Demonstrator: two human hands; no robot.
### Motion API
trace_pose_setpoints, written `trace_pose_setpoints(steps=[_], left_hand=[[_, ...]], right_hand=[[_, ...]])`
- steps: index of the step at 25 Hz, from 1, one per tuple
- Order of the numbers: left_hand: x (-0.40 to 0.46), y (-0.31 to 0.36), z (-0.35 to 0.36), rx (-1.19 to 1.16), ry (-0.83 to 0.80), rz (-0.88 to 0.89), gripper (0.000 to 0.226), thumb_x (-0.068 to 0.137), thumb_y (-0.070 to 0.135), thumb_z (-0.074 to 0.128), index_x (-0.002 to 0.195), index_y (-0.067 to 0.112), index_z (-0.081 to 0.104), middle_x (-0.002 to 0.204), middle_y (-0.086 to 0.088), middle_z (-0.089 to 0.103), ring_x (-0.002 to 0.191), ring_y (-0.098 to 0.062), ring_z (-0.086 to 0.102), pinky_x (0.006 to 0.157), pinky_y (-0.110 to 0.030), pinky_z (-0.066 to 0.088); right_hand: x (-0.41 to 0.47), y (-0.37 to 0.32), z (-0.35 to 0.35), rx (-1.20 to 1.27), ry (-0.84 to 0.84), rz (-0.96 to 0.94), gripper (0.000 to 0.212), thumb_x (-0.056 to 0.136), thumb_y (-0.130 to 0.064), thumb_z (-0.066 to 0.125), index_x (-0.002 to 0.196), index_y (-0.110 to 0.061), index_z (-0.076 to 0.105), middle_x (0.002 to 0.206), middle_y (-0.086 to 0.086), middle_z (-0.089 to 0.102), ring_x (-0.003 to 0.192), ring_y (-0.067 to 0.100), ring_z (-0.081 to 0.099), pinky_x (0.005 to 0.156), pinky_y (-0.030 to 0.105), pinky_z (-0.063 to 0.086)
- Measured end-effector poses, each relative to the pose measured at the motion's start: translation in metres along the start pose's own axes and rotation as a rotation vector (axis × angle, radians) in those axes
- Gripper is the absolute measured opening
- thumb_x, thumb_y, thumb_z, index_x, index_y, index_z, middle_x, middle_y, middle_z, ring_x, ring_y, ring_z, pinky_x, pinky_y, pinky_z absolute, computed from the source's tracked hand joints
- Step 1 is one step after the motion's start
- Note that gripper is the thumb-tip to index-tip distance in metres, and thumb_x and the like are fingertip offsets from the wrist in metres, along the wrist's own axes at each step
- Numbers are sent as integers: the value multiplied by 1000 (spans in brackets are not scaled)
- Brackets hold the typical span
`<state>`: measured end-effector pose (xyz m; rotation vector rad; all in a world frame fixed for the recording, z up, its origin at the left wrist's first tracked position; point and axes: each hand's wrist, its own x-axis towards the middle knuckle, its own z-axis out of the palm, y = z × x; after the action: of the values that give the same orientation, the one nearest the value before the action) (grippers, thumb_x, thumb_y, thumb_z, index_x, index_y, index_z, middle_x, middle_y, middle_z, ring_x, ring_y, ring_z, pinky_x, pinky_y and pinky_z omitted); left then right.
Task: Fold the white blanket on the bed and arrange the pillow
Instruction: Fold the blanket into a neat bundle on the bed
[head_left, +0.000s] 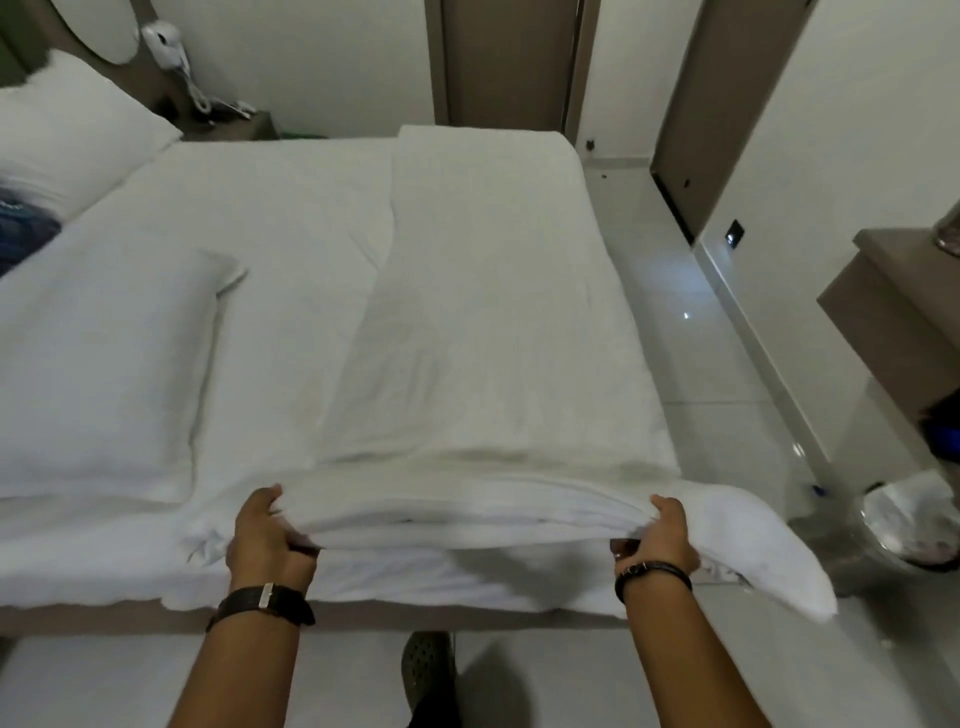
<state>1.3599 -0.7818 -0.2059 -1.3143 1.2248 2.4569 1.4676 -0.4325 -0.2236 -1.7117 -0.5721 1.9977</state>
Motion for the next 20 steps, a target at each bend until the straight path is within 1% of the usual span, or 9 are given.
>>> trace_pose_setpoints(steps=[5, 8, 10, 12, 13, 15, 17, 19, 20], left_hand=[[64, 39, 95, 20, -45, 1, 44, 70, 19, 70, 114, 17, 63, 108, -5, 69, 86, -24, 69, 59, -36, 59], [129, 81, 222, 9, -160, 22, 53, 77, 16, 68, 128, 13, 58, 119, -8, 69, 100, -26, 69, 59, -37, 59], [166, 106, 309, 50, -304, 93, 44, 87, 25, 66, 126, 10, 56, 108, -8, 69, 93, -25, 69, 57, -35, 58], [191, 111, 365, 402, -342, 290, 60, 89, 48, 62, 130, 6, 51, 98, -7, 66, 86, -23, 65, 66, -36, 57], [200, 105, 377, 689, -313, 468, 72, 87, 56, 60, 135, 4, 48, 106, -9, 66, 96, -26, 64, 79, -38, 54], [215, 71, 362, 1230, -367, 763, 80, 85, 63, 55, 143, 8, 45, 141, -13, 54, 132, -29, 48, 108, -37, 36], [237, 24, 314, 1681, -541, 690, 109, 70, 86, 40, 151, 15, 31, 158, -12, 31, 146, -31, 26, 118, -40, 22], [264, -14, 263, 2043, -559, 666, 131, 51, 101, 11, 154, 22, 23, 163, -14, 16, 149, -37, 13, 119, -48, 18], [273, -27, 240, 2061, -509, 723, 134, 49, 102, 7, 153, 21, 29, 162, -18, 17, 148, -41, 14, 118, -51, 20]], right_hand=[[5, -33, 107, 73, 99, -194, 54, 72, -15, 69, 118, -14, 41, 95, 6, 59, 56, 17, 52, 37, 18, 39], [12, -75, 222, 52, -24, -324, 45, 85, -15, 64, 123, -15, 41, 92, 3, 52, 65, 22, 55, 42, 27, 46], [21, -110, 315, 28, -187, -358, 39, 88, -16, 64, 120, -18, 42, 91, 5, 52, 62, 21, 57, 47, 30, 53], [42, -134, 380, -171, -340, -431, 42, 84, -32, 67, 117, -21, 44, 97, 10, 58, 65, 27, 62, 59, 40, 57], [60, -137, 393, -447, -340, -523, 46, 81, -44, 68, 114, -21, 47, 104, 12, 61, 75, 31, 64, 66, 43, 57], [110, -115, 381, -963, -250, -626, 65, 81, -53, 68, 131, -17, 47, 133, 18, 56, 114, 36, 58, 93, 44, 49], [155, -69, 331, -1202, -259, -487, 82, 85, -51, 66, 147, -8, 34, 151, 17, 41, 135, 35, 41, 111, 40, 36], [194, -25, 278, -1257, -273, -289, 88, 83, -54, 67, 149, -7, 32, 152, 16, 38, 134, 35, 42, 109, 44, 39], [211, -8, 259, -1216, -239, -251, 84, 83, -52, 68, 147, -7, 36, 150, 16, 40, 129, 36, 46, 105, 45, 44]])
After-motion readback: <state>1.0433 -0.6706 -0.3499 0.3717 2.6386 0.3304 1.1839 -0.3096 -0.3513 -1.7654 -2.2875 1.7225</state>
